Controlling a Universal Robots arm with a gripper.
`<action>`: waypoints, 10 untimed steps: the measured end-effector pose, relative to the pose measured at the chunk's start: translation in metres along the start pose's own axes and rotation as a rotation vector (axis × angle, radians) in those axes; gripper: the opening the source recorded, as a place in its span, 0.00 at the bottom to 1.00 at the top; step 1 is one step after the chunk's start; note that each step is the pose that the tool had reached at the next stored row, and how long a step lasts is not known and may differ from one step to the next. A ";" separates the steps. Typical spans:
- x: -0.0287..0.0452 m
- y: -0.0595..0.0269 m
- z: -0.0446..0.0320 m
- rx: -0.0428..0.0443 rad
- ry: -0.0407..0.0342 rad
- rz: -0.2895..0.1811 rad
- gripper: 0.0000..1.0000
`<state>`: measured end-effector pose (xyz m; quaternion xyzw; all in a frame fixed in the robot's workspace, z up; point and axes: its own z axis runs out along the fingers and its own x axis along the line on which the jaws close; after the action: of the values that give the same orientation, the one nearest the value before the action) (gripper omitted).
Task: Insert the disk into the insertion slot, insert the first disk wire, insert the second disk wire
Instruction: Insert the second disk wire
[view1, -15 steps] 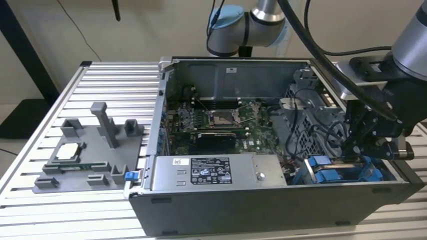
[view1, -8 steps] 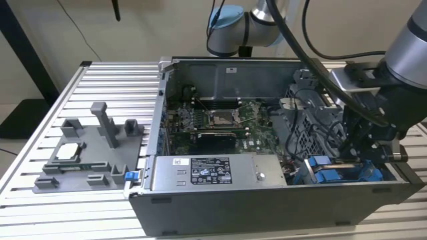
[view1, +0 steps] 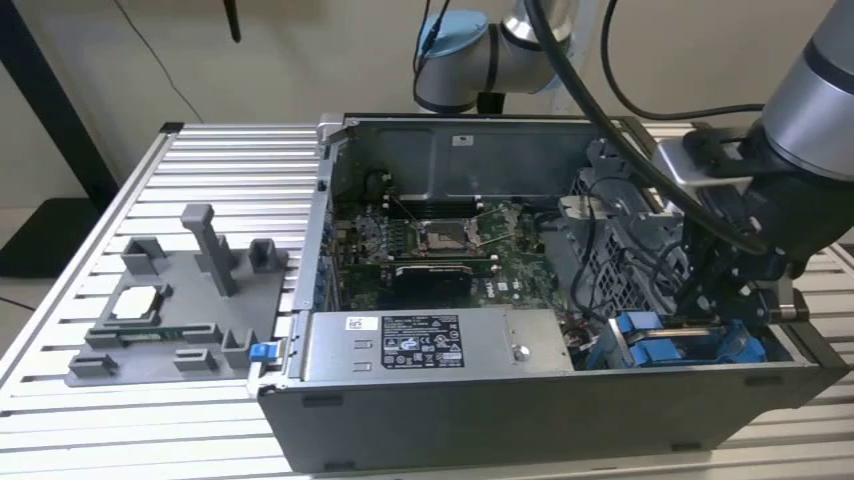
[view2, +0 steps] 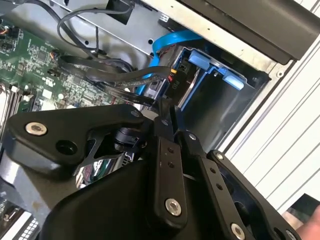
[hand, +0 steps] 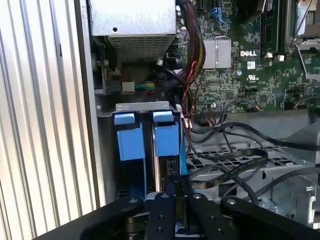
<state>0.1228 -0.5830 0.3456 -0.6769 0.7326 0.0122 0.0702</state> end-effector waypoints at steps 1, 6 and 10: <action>0.0000 0.0000 0.0003 0.0009 -0.0002 -0.002 0.00; 0.0002 0.0001 0.0015 0.0071 -0.0016 -0.012 0.00; 0.0003 0.0001 0.0028 0.0133 -0.0026 -0.018 0.00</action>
<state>0.1229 -0.5830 0.3428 -0.6830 0.7265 0.0076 0.0757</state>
